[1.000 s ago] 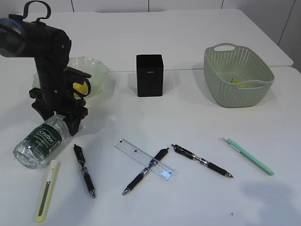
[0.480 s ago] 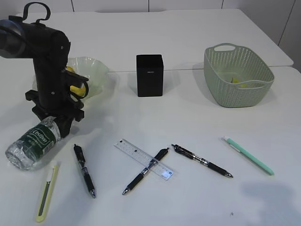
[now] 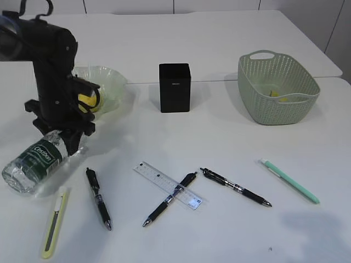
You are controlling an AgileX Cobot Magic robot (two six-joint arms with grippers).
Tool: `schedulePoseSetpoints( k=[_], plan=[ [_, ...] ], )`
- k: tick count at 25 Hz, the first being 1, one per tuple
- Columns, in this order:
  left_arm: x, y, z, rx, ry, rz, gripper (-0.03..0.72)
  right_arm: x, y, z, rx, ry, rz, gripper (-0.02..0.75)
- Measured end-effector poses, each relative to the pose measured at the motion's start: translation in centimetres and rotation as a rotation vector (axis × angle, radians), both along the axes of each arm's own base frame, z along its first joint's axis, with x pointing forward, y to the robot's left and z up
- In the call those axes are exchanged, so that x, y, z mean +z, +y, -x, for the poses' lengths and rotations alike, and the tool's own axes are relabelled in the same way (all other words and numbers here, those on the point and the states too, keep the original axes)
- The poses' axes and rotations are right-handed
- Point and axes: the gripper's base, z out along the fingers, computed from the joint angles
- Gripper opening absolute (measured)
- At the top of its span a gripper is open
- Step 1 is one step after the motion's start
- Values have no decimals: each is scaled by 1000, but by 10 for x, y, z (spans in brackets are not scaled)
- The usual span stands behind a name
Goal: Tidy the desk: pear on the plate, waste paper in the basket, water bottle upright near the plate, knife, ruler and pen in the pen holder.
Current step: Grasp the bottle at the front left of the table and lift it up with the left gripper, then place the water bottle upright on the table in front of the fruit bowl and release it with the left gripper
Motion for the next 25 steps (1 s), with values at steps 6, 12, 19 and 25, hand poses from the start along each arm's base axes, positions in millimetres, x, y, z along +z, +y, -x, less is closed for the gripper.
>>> schedulePoseSetpoints(
  k=[6, 12, 19, 25],
  plan=[
    [78, 4, 11, 21, -168, 51, 340, 0, 0, 0, 0, 0, 0, 496],
    [160, 8, 41, 46, -332, 141, 340, 0, 0, 0, 0, 0, 0, 496],
    [260, 24, 100, 18, -713, 250, 340, 0, 0, 0, 0, 0, 0, 496],
    [264, 39, 145, -29, -953, 282, 340, 0, 0, 0, 0, 0, 0, 496]
  ],
)
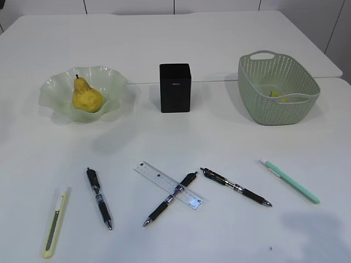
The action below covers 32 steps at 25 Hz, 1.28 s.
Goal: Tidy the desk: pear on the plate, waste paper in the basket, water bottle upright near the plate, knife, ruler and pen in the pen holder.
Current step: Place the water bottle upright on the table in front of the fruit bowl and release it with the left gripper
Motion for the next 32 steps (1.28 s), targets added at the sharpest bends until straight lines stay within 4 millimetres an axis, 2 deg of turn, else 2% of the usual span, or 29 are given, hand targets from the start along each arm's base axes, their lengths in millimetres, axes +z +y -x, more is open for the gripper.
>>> schedulePoseSetpoints(
  k=[3, 5, 9, 12, 16, 19, 28, 32],
  plan=[
    [-26, 5, 17, -24, -67, -20, 340, 0, 0, 0, 0, 0, -2, 496],
    [-51, 5, 24, -49, -97, -22, 340, 0, 0, 0, 0, 0, -2, 496],
    [-91, 1, 29, -104, -210, 27, 340, 0, 0, 0, 0, 0, -2, 496],
    [-109, 1, 29, -92, -302, 120, 339, 0, 0, 0, 0, 0, -2, 496],
    [-128, 14, 19, 7, -417, 235, 339, 0, 0, 0, 0, 0, -2, 496],
    [-147, 21, 3, 58, -427, 248, 339, 0, 0, 0, 0, 0, -2, 496],
    [-220, 17, -39, 66, -478, 252, 339, 0, 0, 0, -2, 0, -3, 496],
    [-243, 15, -50, 66, -492, 254, 339, 0, 0, 0, -2, 0, -3, 496]
  ],
)
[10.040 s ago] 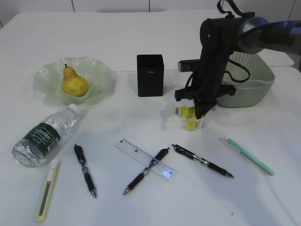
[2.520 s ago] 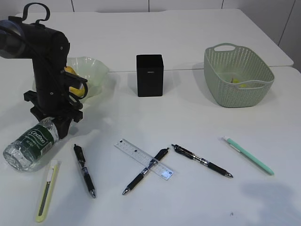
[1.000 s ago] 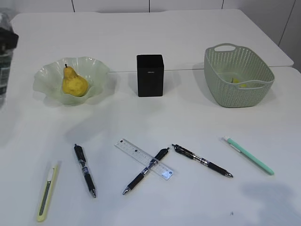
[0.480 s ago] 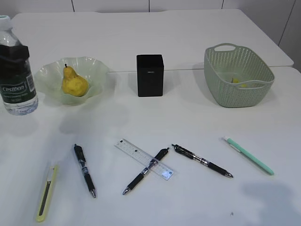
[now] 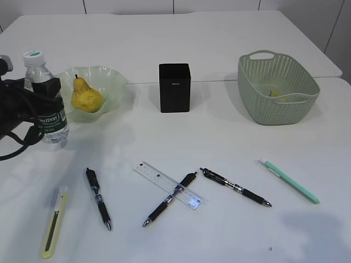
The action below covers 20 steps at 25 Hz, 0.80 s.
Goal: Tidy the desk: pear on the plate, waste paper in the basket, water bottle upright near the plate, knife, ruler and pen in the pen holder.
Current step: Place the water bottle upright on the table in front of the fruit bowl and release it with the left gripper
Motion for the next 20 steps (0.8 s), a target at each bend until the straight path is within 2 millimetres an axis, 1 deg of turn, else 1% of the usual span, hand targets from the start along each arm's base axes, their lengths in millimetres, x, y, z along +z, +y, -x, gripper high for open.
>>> schedulePoseSetpoints(
  k=[4, 9, 16, 20],
  plan=[
    [-8, -2, -15, 1, -13, 2, 339, 0, 0, 0, 0, 0, 0, 496],
    [-8, -4, -28, 1, -38, 5, 339, 0, 0, 0, 0, 0, 0, 496],
    [-9, -4, -29, 1, -32, 5, 339, 0, 0, 0, 0, 0, 0, 496],
    [-13, -5, -29, -6, 13, -2, 339, 0, 0, 0, 0, 0, 0, 496]
  ],
)
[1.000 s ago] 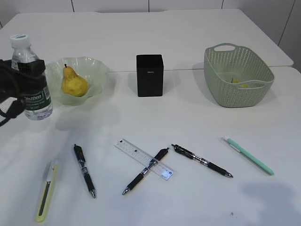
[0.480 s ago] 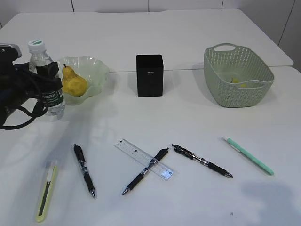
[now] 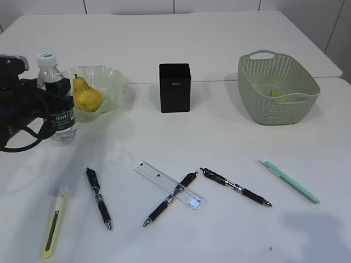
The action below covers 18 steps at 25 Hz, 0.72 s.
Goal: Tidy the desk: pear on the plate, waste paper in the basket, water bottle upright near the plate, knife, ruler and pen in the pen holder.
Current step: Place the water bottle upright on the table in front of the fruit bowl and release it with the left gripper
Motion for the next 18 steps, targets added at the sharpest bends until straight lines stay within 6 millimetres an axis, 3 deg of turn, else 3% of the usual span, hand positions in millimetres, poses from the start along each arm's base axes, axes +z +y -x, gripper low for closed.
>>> schedulePoseSetpoints(
  k=[18],
  plan=[
    [-22, 0, 4, -8, 51, -2, 339, 0, 0, 0, 0, 0, 0, 496]
  ],
)
